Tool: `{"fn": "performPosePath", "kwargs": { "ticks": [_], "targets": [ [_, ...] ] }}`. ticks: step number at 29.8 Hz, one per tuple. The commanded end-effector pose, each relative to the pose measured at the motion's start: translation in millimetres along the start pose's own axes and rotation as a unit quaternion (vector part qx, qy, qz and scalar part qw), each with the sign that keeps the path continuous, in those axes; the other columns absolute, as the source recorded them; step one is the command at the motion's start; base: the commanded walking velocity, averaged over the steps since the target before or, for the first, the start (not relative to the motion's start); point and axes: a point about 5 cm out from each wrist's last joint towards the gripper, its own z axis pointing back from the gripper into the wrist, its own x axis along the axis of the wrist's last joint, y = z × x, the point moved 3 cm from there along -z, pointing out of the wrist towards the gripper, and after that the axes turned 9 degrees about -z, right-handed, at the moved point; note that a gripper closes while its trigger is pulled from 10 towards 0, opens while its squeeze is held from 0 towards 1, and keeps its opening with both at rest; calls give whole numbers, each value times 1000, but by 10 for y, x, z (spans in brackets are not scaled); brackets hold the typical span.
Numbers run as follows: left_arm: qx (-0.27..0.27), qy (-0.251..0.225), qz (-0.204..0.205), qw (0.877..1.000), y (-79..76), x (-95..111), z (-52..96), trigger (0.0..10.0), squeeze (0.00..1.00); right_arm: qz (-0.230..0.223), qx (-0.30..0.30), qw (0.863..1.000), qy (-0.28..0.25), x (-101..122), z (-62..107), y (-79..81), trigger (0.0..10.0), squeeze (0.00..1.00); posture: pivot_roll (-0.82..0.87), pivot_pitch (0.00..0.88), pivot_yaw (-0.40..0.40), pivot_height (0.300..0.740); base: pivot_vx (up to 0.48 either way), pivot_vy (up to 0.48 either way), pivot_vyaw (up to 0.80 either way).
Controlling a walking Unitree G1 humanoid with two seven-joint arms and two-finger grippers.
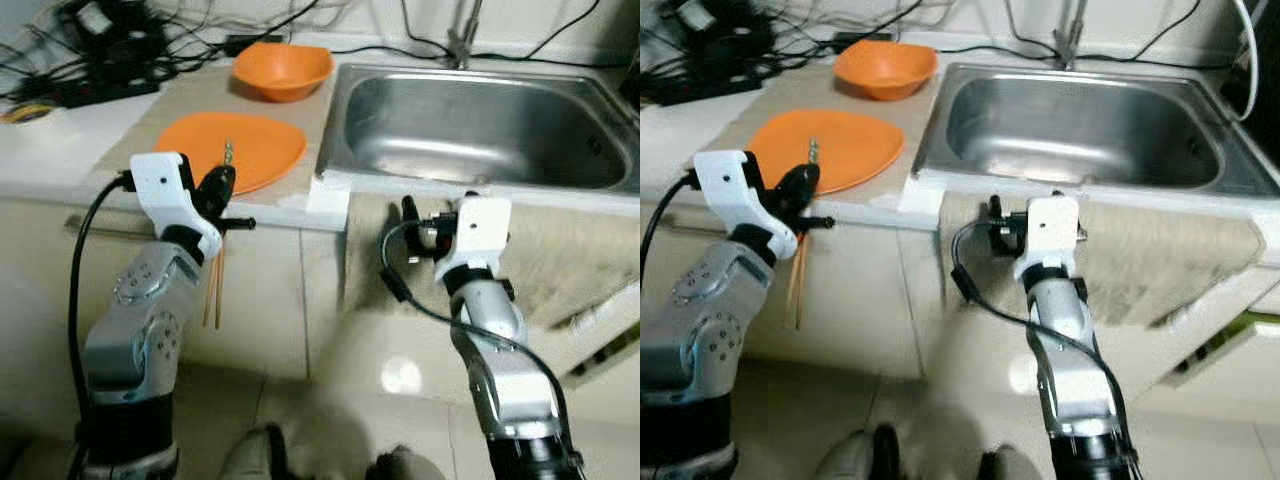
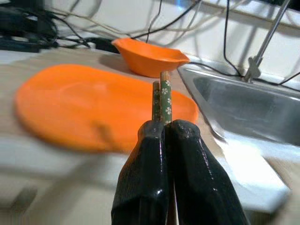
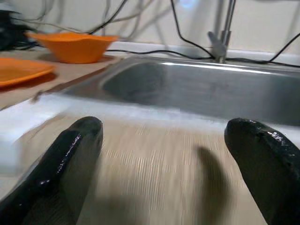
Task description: Kitchen organization
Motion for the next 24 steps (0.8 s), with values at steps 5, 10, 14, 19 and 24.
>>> {"fn": "performPosePath", "kwargs": {
  "ticks": [5,10,14,19,24],
  "targets": [
    [-4,-11,-5,1000,-18,67,-35,0,0,-1,-6,1000,3,-8,8,-32,10000,0,-16,0,28,732,0,0,0],
    [-4,-13,-17,1000,-18,74,-46,0,0,-1,-6,1000,4,-11,7,-34,10000,0,-17,0,28,732,0,0,0],
    [-5,-10,-23,1000,-12,54,-75,0,0,1,-5,1000,6,-30,-3,-42,10000,0,-17,0,28,732,0,0,0],
    [-3,8,-30,1000,41,-67,-122,0,0,-9,-14,1000,24,-140,-23,-100,10000,0,-18,0,30,732,0,0,0],
    [-16,89,-44,995,77,-599,-205,0,0,-18,-32,995,91,-587,-55,-235,10000,0,-12,0,28,732,0,0,0]
  ]
}}
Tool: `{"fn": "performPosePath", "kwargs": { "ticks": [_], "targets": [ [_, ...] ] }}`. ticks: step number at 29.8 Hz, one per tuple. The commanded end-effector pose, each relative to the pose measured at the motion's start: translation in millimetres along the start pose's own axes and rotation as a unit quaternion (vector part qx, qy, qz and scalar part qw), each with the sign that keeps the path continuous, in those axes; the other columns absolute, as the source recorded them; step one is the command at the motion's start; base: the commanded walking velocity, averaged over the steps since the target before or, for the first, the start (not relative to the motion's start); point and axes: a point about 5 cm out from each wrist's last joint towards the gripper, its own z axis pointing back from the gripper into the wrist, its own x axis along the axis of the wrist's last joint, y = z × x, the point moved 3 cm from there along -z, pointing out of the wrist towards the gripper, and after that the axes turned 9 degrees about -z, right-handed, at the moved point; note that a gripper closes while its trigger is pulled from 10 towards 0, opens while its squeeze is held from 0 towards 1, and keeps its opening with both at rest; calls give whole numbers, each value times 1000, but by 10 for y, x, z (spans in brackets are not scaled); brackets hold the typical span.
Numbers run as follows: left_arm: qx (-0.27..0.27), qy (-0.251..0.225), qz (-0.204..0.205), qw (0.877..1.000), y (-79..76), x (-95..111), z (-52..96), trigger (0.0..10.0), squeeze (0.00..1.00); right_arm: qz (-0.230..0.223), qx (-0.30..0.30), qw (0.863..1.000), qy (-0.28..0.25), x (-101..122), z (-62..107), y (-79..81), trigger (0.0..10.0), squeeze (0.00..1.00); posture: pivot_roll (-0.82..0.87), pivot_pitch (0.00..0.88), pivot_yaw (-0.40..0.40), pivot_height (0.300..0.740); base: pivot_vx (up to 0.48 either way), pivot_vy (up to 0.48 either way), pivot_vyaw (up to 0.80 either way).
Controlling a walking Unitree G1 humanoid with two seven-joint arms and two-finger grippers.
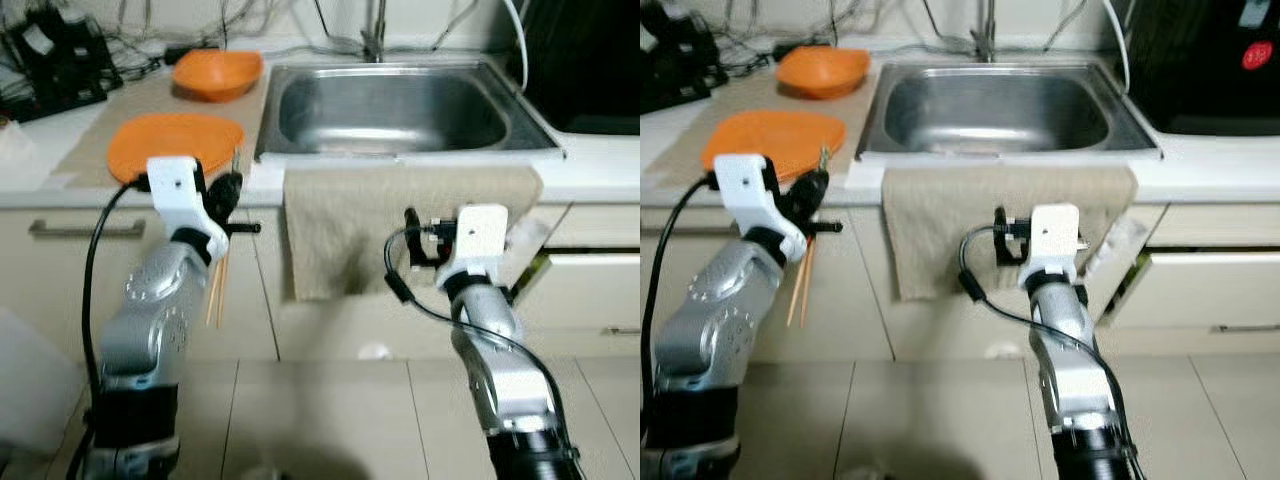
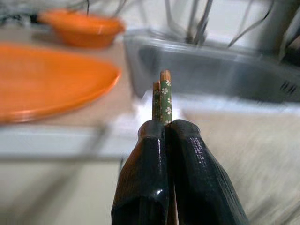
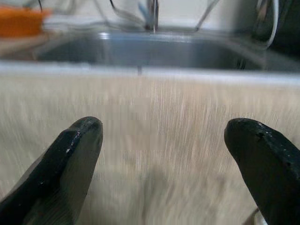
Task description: Kitchen organization
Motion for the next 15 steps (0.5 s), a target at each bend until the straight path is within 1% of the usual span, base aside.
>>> {"fn": "performPosePath", "kwargs": {
  "ticks": [1,2,3,4,5,6,7,8,9,10,11,12,13,14,15],
  "targets": [
    [-11,28,-9,1000,-28,-178,-46,0,0,-4,-5,1000,22,-140,-28,-59,10000,0,-12,0,28,732,0,0,0],
    [-16,43,-11,999,-39,-280,-75,0,0,-4,-8,999,38,-237,-49,-87,10000,0,-11,0,26,732,0,0,0],
    [-25,67,-13,997,-69,-454,-122,0,0,-9,-12,998,67,-407,-76,-126,10000,0,-7,0,28,732,0,0,0],
    [-25,67,-13,997,-69,-454,-122,0,0,-9,-12,998,67,-407,-76,-126,10000,0,-7,0,28,732,0,0,0],
    [-27,104,-16,994,-92,-688,-155,0,0,-9,-18,994,109,-623,-89,-165,10000,0,-5,0,29,732,0,0,0],
    [-44,149,-28,988,-161,-952,-144,0,0,-12,-24,988,150,-814,-79,-206,10000,0,-4,0,28,732,0,0,0],
    [-41,185,-38,981,-175,-1166,-105,0,0,-11,-30,983,180,-959,-52,-247,10000,0,-1,0,27,732,0,0,0],
    [-41,185,-38,981,-175,-1166,-105,0,0,-11,-30,983,180,-959,-52,-247,10000,0,-1,0,27,732,0,0,0],
    [-38,206,-44,977,-176,-1280,-74,0,0,-10,-35,980,195,-1030,-35,-270,10000,0,-2,0,28,732,0,0,0],
    [-38,206,-44,977,-176,-1280,-74,0,0,-10,-35,980,195,-1030,-35,-270,10000,0,-2,0,28,732,0,0,0],
    [-44,230,-54,971,-208,-1409,-23,0,0,-7,-37,975,221,-1136,9,-294,10000,0,-8,0,32,732,0,0,0],
    [-44,230,-54,971,-208,-1409,-23,0,0,-7,-37,975,221,-1136,9,-294,10000,0,-8,0,32,732,0,0,0],
    [-41,259,-43,964,-235,-1552,46,0,0,5,-39,969,244,-1240,61,-321,10000,0,-12,0,32,732,0,0,0],
    [-44,288,-50,955,-285,-1702,135,0,0,10,-47,961,272,-1363,144,-361,10000,0,-13,0,31,732,0,0,0],
    [-53,321,-57,944,-372,-1876,247,0,0,28,-50,950,307,-1521,265,-412,10000,0,-20,0,30,732,0,0,0]
  ]
}}
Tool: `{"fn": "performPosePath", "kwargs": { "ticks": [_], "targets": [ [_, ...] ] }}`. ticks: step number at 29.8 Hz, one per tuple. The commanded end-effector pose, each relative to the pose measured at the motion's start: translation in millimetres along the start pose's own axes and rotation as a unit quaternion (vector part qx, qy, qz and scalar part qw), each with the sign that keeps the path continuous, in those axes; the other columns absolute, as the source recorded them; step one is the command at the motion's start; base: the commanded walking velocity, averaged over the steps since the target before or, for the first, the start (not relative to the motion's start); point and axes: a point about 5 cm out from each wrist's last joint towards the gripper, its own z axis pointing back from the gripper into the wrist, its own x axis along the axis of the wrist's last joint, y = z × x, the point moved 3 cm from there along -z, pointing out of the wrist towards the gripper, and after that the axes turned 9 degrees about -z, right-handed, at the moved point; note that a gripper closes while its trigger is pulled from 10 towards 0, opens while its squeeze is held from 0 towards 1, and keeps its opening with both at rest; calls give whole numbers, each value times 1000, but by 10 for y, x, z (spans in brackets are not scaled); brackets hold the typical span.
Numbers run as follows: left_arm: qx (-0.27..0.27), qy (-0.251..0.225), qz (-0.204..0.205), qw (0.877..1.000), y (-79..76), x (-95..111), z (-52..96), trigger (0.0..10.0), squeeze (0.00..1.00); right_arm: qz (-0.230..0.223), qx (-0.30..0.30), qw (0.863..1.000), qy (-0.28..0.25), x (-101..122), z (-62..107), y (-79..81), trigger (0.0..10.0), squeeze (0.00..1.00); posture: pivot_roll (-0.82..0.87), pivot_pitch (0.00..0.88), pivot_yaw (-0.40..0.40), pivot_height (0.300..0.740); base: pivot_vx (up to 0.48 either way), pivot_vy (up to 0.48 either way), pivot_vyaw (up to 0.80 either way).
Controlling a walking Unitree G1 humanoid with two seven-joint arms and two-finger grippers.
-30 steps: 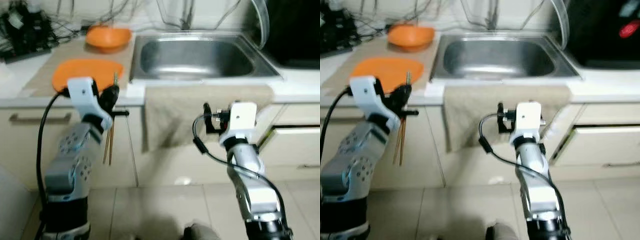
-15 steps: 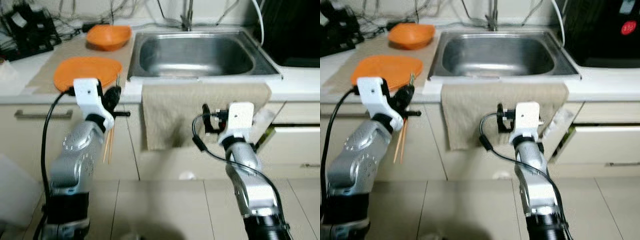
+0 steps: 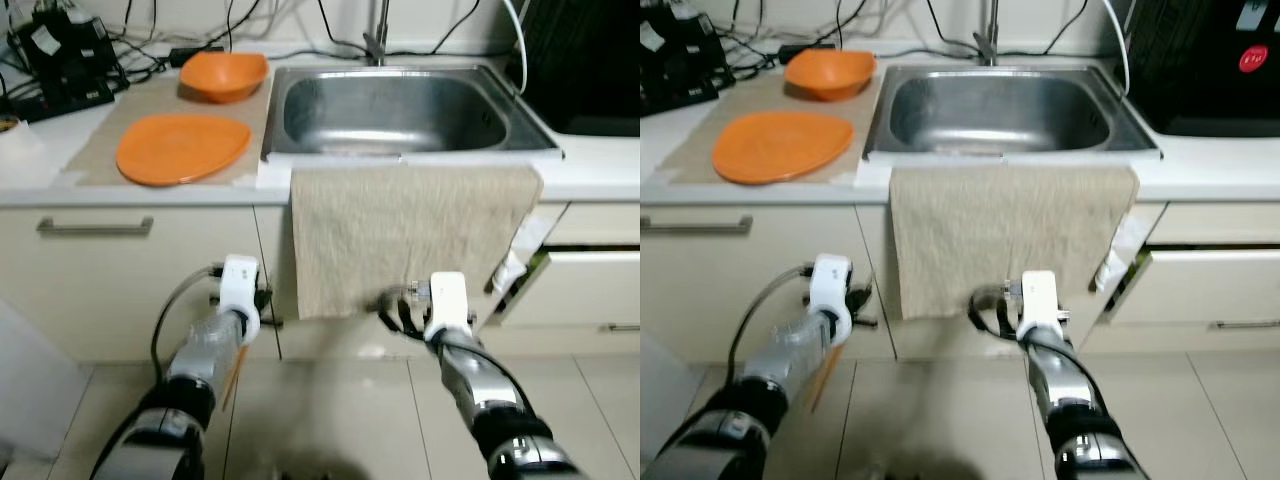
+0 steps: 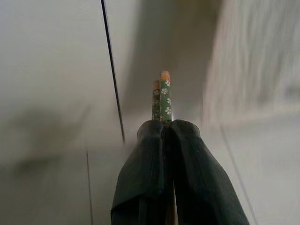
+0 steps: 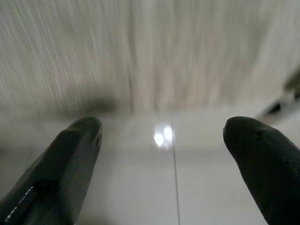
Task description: Kitchen organization
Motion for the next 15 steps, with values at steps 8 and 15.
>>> {"fn": "performPosePath", "kwargs": {
  "ticks": [8,15],
  "targets": [
    [-12,190,-47,980,-212,-927,147,0,0,-11,-30,985,168,-876,212,-251,10000,0,-56,0,35,732,0,0,0],
    [6,171,-35,985,-211,-857,113,0,0,-14,-63,982,178,-1016,307,-493,10000,0,-46,0,24,732,0,0,0]
  ]
}}
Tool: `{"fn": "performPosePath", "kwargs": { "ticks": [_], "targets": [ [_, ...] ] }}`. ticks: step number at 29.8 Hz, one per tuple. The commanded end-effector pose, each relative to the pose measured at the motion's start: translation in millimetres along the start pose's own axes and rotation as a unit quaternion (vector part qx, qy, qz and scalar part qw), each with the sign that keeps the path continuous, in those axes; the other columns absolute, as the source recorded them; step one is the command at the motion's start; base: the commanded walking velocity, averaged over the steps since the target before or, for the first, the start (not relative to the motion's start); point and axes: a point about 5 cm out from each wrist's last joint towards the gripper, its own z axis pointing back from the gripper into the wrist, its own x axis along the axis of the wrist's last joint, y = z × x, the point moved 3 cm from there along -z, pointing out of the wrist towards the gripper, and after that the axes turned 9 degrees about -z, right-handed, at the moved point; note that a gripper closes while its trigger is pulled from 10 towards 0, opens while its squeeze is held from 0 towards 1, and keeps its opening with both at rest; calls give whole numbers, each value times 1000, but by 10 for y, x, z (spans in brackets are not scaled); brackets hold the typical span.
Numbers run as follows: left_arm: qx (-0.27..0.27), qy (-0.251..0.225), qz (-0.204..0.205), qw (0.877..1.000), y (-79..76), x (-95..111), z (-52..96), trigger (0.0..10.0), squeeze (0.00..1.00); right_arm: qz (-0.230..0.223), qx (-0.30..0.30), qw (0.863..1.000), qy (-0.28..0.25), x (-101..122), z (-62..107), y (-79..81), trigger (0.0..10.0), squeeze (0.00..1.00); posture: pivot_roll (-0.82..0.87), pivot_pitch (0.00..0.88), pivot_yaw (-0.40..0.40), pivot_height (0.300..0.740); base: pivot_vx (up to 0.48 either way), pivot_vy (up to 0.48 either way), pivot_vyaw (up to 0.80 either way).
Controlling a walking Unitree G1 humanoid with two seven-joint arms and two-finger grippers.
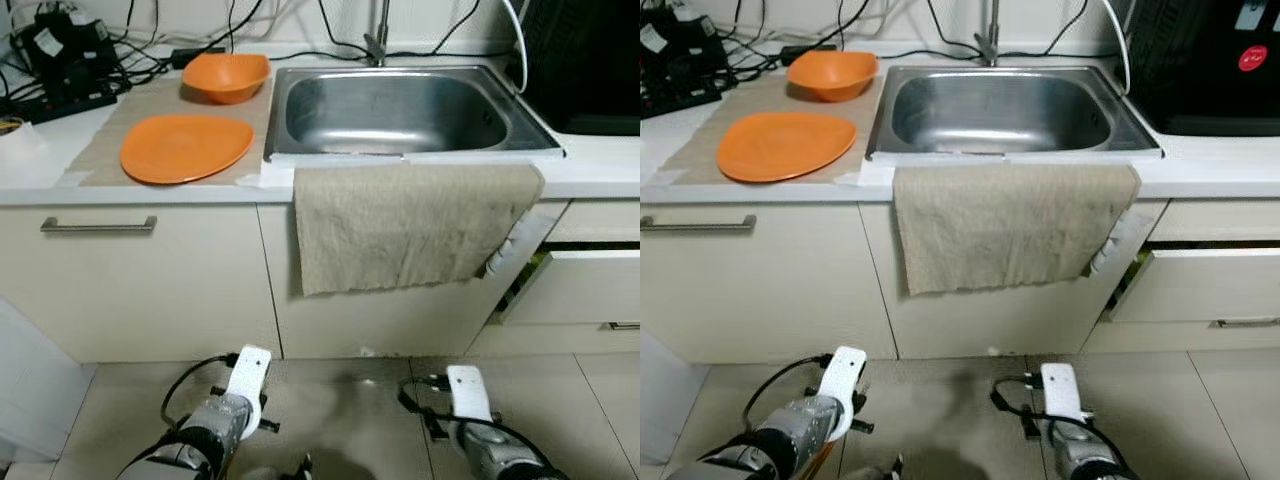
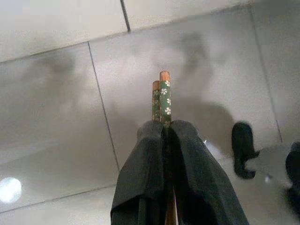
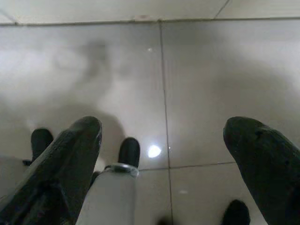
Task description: Kitchen organization
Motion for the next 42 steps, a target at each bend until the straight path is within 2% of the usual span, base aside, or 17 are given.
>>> {"fn": "performPosePath", "kwargs": {
  "ticks": [1,14,18,20,27,36,42],
  "targets": [
    [16,-19,4,1000,75,108,7,0,0,-3,-6,1000,-10,56,-3,-32,10000,0,-44,0,28,732,0,0,0],
    [6,-16,29,999,121,-7,16,0,0,33,25,999,-12,30,-4,137,10000,0,-11,0,9,732,0,0,0],
    [-3,-25,41,999,123,0,19,0,0,36,24,999,-13,26,-4,138,10000,0,-9,0,9,732,0,0,0],
    [-15,-38,60,997,118,53,22,0,0,34,20,999,-11,16,-3,106,10000,0,-4,0,4,732,0,0,0],
    [0,-35,53,998,178,42,28,0,0,34,13,999,-10,0,-1,64,10000,0,4,0,0,732,0,0,0],
    [3,-30,62,998,196,-12,31,0,0,37,15,999,-22,121,-10,95,10000,0,9,0,1,732,0,0,0],
    [2,-14,58,998,190,-130,32,0,0,36,16,999,-30,171,-12,89,10000,0,-19,0,20,732,0,0,0]
  ]
}}
